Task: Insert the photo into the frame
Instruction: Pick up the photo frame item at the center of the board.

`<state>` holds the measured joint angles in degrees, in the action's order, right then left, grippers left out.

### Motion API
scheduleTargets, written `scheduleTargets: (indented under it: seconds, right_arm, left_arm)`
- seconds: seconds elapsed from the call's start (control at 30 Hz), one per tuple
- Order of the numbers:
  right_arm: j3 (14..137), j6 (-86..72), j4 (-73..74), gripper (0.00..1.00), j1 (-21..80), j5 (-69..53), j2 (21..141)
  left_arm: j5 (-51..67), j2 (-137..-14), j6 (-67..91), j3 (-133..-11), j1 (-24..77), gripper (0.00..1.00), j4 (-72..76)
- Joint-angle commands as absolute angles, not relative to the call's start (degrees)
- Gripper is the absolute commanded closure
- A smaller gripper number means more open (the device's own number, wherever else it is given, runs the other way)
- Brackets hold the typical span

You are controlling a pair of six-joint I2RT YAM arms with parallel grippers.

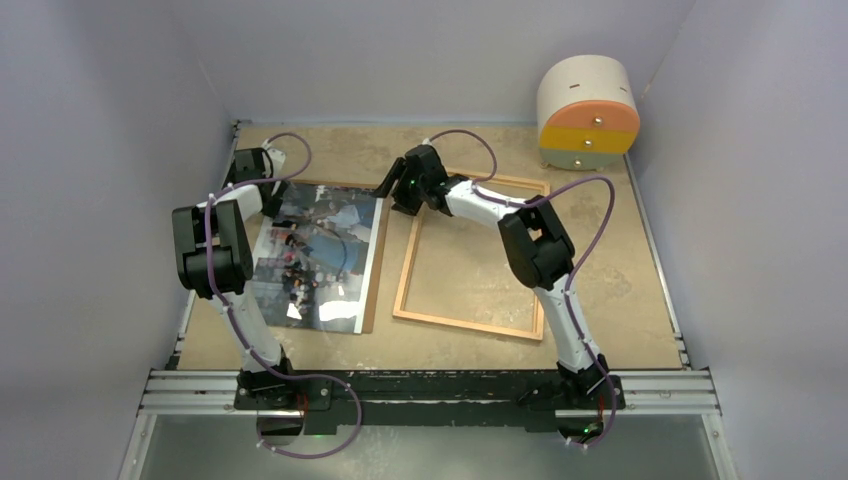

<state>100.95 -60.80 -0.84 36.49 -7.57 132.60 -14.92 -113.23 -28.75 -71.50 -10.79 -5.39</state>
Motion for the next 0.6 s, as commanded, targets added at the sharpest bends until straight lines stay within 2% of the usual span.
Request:
scheduleTargets:
  seconds: [0.0, 0.17, 0.4, 0.57]
  right_arm:
    - [102.8, -56.5, 8.5, 0.32, 36.6, -0.5, 130.7]
    - [107.8, -54.5, 13.3, 0.31, 36.6, 1.2, 134.1]
    - [112.1, -54.4, 12.7, 0.31, 36.6, 0.8, 139.5]
    - [112.9, -55.2, 10.8, 0.33, 36.6, 0.7, 141.3]
  left_arm:
    - [-8.3, -117.7, -28.5, -67.7, -9.4, 0.09, -14.6]
    - [-8.3, -117.9, -28.7, -67.6, -9.4, 0.10, -14.5]
    - [-7.5, -117.9, -29.3, -67.3, -9.4, 0.12, -14.7]
    - [-6.6, -118.4, -29.8, -67.7, -9.4, 0.22, -15.5]
